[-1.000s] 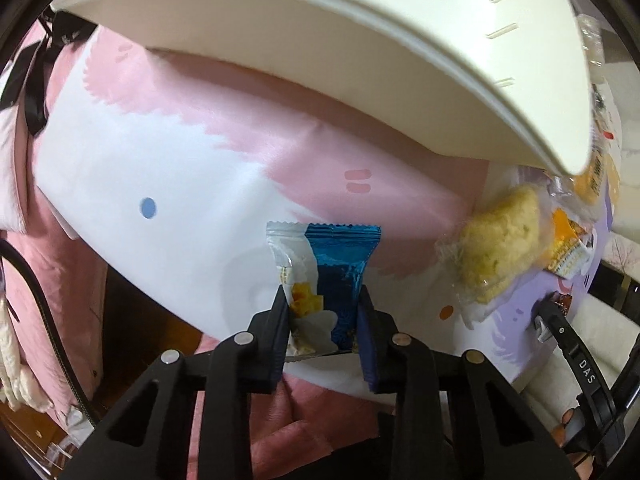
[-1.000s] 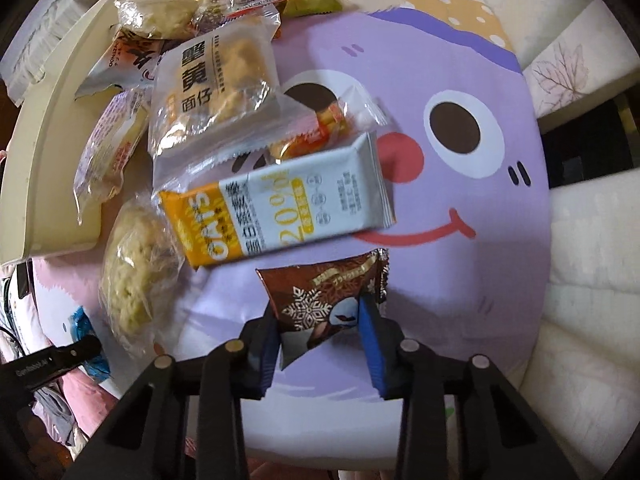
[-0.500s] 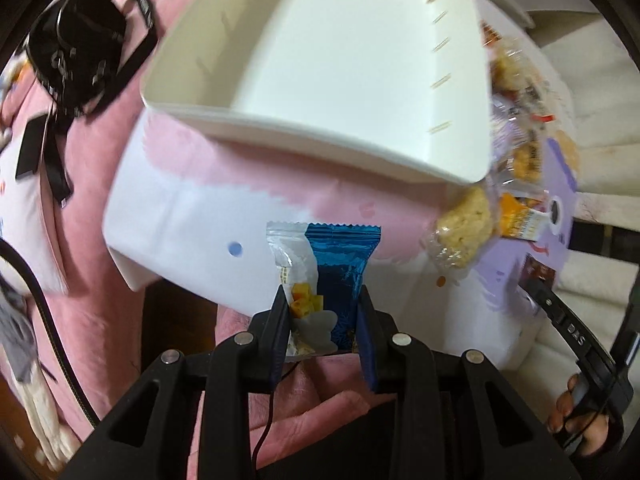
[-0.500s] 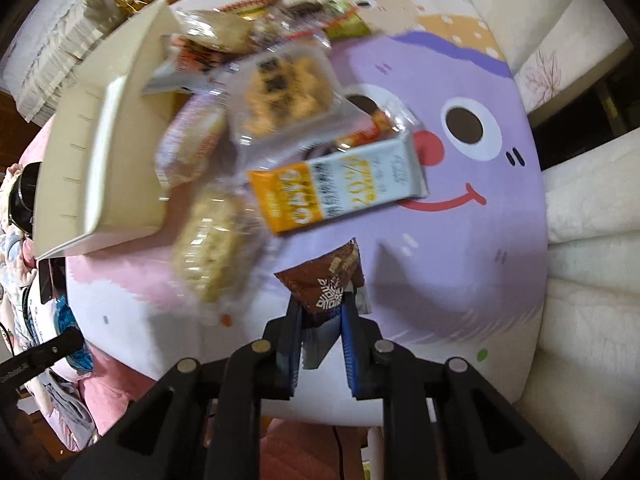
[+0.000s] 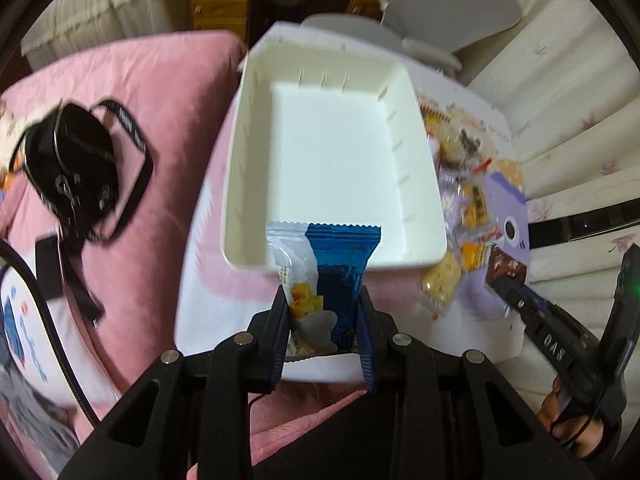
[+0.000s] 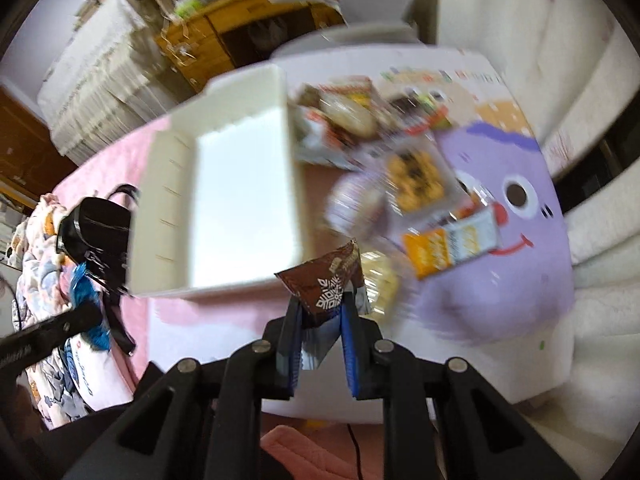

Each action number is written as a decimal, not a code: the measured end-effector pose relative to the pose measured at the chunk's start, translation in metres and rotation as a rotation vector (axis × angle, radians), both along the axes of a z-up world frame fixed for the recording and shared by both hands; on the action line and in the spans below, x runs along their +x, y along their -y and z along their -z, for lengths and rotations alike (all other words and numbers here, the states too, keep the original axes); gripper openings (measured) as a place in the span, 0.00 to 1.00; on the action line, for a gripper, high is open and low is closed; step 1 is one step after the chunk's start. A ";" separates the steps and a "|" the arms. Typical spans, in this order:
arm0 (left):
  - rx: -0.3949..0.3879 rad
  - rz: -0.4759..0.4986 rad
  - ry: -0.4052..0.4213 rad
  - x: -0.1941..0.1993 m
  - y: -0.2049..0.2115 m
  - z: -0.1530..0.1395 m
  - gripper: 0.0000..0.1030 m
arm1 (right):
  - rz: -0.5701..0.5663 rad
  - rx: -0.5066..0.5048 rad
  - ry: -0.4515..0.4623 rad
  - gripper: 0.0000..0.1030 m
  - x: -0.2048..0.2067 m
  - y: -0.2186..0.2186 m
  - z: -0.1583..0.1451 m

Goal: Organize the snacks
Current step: 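Carry both snacks into the white tray and open both tools, then move both tools back over the remaining snacks on the cloth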

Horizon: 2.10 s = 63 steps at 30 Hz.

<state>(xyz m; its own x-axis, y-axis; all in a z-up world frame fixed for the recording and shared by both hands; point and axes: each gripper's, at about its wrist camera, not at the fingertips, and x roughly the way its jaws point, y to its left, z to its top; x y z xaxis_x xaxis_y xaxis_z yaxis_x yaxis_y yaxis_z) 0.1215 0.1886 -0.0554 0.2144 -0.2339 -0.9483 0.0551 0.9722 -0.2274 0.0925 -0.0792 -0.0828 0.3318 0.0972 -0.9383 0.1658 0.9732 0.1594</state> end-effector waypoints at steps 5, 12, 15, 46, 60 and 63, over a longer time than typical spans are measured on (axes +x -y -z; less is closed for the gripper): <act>0.013 0.082 0.117 0.013 -0.020 -0.020 0.28 | -0.052 -0.001 0.113 0.17 0.005 -0.041 -0.016; -0.028 0.223 0.246 0.034 -0.037 -0.050 0.28 | -0.076 -0.003 0.262 0.18 0.007 -0.084 -0.042; -0.056 0.243 0.271 0.047 -0.042 -0.057 0.53 | -0.091 0.012 0.321 0.24 0.010 -0.096 -0.050; -0.065 0.292 0.193 0.058 -0.005 -0.014 0.80 | 0.256 0.021 0.254 0.58 -0.033 -0.023 0.001; -0.056 0.245 0.179 0.035 0.090 -0.012 0.80 | 0.028 -0.077 0.198 0.61 -0.032 0.041 0.001; -0.042 0.247 0.175 0.028 0.110 -0.012 0.80 | -0.026 -0.091 0.198 0.61 -0.032 0.055 0.002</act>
